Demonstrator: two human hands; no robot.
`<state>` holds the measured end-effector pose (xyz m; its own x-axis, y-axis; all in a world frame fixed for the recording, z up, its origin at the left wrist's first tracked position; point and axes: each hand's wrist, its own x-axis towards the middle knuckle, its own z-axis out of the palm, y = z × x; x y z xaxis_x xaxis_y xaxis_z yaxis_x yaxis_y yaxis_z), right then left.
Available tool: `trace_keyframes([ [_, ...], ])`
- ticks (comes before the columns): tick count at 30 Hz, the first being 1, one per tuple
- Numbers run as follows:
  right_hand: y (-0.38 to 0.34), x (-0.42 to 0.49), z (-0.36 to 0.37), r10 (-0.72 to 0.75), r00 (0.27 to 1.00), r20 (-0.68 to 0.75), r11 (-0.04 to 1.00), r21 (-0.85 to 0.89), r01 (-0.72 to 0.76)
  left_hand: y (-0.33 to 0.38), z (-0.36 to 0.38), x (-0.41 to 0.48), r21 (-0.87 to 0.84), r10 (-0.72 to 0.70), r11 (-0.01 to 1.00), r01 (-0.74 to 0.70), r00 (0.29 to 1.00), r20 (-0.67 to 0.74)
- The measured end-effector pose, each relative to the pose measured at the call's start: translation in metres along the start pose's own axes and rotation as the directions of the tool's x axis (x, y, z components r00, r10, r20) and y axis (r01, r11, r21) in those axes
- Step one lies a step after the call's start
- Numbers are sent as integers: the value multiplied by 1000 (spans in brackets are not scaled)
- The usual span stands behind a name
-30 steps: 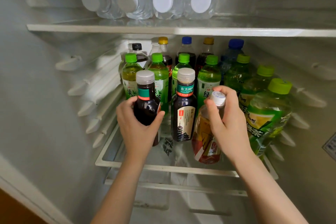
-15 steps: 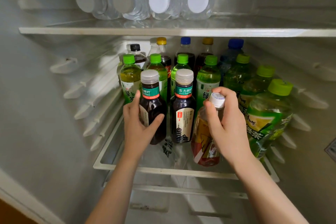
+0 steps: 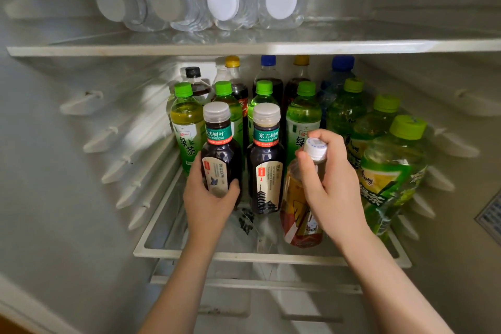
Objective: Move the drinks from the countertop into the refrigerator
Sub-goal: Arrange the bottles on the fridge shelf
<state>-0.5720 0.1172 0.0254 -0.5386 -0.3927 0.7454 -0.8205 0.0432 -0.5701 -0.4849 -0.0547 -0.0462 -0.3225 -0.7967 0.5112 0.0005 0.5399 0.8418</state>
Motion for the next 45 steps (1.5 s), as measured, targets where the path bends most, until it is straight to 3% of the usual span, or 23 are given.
trace_keyframes([
  [6,-1,-1,0,14,1000,-2,1000,8,-14,6,7,0,35,-16,999,18,998,-57],
  [17,-6,-3,-2,43,999,11,999,-22,-43,9,7,0,128,-33,991,35,999,-19],
  [19,-7,-3,-4,42,999,18,999,-33,-41,13,6,-4,180,14,984,-6,999,-44],
  [23,-8,-5,-5,44,999,19,998,-42,-43,25,2,-24,203,239,958,-202,954,-183],
  [26,-10,-6,-7,42,999,10,998,-39,-42,34,11,-40,107,277,957,-270,959,-52],
  [29,-11,-8,-9,47,999,5,999,-26,-47,41,27,-52,37,216,975,-220,973,81],
  [36,-8,-12,-12,49,999,-17,999,-18,-49,40,46,-51,-25,133,991,-132,989,66],
  [45,-8,-11,-12,47,999,-4,999,-24,-47,37,50,-37,-169,-79,978,126,962,261],
])
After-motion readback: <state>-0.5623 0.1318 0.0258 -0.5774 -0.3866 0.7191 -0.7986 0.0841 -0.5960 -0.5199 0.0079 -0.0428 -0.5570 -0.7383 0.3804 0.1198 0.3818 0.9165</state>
